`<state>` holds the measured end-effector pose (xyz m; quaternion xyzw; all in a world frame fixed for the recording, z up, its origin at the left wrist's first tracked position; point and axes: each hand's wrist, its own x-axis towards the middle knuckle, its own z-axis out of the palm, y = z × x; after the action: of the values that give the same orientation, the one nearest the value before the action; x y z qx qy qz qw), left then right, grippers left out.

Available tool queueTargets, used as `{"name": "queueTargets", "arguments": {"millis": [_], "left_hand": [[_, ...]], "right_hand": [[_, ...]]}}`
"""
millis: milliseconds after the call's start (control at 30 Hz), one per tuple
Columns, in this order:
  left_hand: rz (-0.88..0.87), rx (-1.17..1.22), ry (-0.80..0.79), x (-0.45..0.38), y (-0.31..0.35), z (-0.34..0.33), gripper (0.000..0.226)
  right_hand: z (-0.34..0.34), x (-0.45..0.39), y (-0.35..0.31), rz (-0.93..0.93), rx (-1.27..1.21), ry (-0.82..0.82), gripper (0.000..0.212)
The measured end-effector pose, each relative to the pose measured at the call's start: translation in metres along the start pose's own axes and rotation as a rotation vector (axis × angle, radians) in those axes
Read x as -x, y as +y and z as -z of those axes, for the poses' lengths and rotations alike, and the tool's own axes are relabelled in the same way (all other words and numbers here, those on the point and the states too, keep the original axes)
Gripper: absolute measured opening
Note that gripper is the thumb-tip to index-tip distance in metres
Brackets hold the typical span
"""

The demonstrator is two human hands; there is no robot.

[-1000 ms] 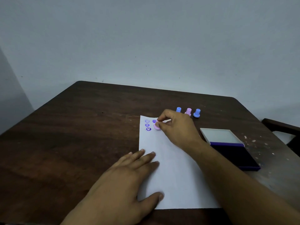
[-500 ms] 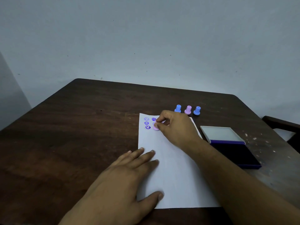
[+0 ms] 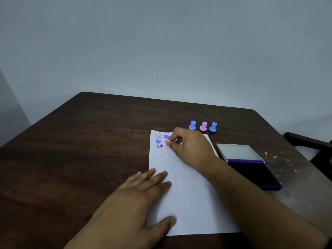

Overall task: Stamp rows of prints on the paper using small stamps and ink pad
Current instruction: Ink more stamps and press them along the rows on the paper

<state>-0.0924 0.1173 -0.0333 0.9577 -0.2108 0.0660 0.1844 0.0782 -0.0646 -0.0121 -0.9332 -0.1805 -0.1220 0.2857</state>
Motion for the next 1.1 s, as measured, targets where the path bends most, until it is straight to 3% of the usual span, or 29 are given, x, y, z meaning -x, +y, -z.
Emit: {"name": "queueTargets", "arguments": {"millis": [300,600,767,1100], "left_hand": [[0.006,-0.005,0.004,0.001,0.003,0.004,0.079],[0.002,-0.013,0.015,0.002,0.003,0.002,0.08],[0.003,-0.01,0.023,0.002,0.003,0.001,0.08],[-0.006,0.003,0.022,0.001,0.0,-0.001,0.08]], "right_hand": [[0.0,0.002,0.002,0.04,-0.024,0.004,0.011],[0.033,-0.017,0.001,0.017,-0.221,0.161,0.011],[0.061,-0.045,0.008,-0.041,-0.292,0.118,0.017],[0.053,-0.081,0.03,-0.081,-0.108,0.015,0.016]]}}
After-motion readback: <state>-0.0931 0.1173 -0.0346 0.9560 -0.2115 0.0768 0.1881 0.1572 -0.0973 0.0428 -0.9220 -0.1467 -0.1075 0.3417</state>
